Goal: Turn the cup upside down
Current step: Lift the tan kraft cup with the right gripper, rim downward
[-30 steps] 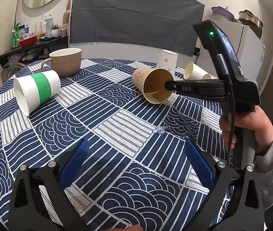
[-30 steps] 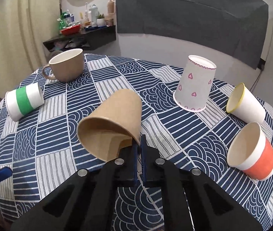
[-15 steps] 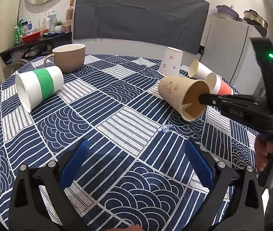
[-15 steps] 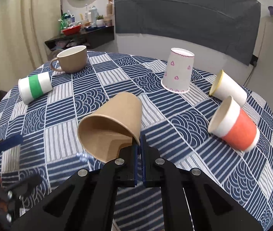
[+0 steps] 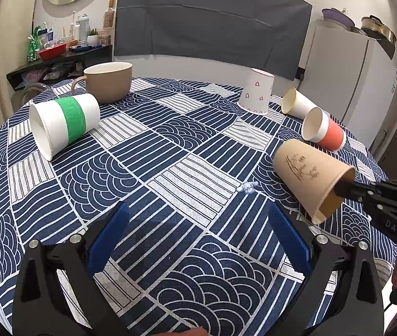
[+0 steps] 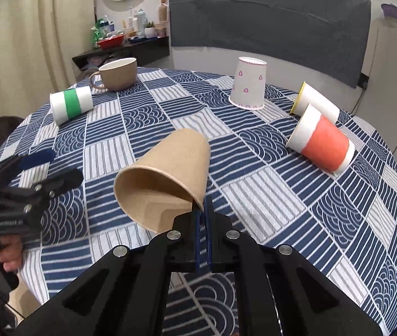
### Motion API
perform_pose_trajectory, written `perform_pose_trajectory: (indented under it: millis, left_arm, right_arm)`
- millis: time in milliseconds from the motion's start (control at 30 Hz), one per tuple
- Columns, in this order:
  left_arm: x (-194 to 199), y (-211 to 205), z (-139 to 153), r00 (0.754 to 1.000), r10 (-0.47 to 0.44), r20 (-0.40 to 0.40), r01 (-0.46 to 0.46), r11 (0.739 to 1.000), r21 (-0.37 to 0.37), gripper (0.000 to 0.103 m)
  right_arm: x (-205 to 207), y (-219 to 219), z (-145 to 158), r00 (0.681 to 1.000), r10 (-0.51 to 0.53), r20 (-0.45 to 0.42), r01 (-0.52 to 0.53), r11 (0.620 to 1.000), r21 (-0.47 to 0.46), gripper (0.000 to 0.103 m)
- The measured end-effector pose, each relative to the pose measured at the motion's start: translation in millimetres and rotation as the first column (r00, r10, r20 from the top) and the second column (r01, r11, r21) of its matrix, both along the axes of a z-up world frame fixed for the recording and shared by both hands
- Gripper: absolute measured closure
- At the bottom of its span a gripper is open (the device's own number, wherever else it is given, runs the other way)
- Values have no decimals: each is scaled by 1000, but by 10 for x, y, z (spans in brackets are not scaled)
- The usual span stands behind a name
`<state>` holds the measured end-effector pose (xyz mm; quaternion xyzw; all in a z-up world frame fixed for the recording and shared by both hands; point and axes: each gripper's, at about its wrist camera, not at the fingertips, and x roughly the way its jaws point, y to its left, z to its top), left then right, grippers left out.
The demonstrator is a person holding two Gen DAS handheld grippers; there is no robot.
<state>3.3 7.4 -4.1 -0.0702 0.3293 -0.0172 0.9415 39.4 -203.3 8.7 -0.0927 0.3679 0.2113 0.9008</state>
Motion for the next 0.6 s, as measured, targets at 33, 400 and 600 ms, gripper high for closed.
perform_pose_trajectory:
  millis: [33,400,600]
  left_arm:
    - [-4,-1,3,1000,3,1,-3,1000,2,6]
    - [27,16,-4,1000,16,-20,-17,1000,-7,6]
    - [32,10,0,999,40,-17,-40,999,9,6]
  right_arm:
    - [-24,-17,-3,1000,0,-1,0,1000,2,100]
    - [-111,-111,-68,999,1,-41,0,1000,30,90]
    - [-165,-182,-62,997,-2,-73,5,999,48,29]
